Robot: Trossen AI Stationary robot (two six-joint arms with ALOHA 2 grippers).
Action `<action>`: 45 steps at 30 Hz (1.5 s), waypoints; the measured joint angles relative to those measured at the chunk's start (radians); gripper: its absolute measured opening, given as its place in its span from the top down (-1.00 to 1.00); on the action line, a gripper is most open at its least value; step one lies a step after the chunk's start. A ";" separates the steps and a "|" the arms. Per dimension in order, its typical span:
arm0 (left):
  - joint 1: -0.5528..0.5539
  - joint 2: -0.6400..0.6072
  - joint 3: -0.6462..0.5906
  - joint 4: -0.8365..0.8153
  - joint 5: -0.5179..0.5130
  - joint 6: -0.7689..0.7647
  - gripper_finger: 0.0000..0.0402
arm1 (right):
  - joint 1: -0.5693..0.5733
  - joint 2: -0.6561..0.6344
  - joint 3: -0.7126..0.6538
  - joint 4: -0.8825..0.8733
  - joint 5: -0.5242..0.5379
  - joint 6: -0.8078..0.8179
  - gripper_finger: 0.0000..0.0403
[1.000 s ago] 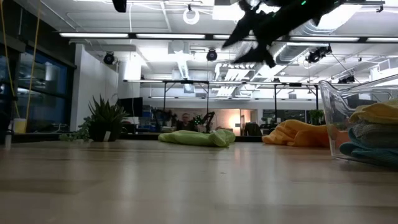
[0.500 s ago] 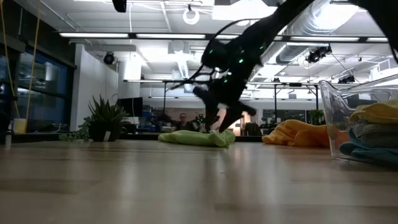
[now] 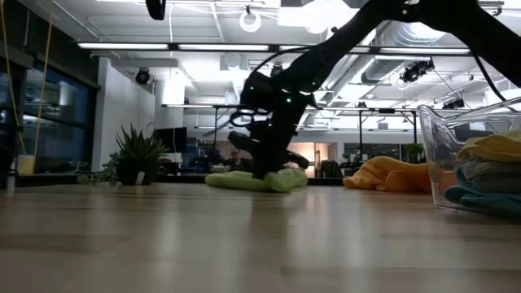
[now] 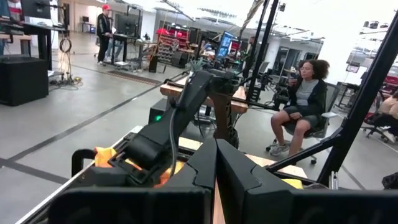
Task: Fold microfiber towels
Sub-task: Fold the green microfiber cloth
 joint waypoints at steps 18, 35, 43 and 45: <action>0.000 -0.006 0.000 -0.015 0.003 0.019 1.00 | 0.379 -0.080 -0.011 0.017 -0.109 -0.193 1.00; 0.001 0.016 0.001 -0.465 -0.182 0.009 0.99 | 0.192 -0.815 -0.598 0.051 0.018 -0.157 1.00; 0.059 0.293 0.000 -0.571 -0.157 0.051 0.65 | 0.213 -1.088 -0.911 0.414 0.033 0.055 1.00; 0.076 0.361 0.000 -0.580 -0.154 0.055 0.49 | 0.223 -1.108 -0.941 0.448 0.056 0.078 1.00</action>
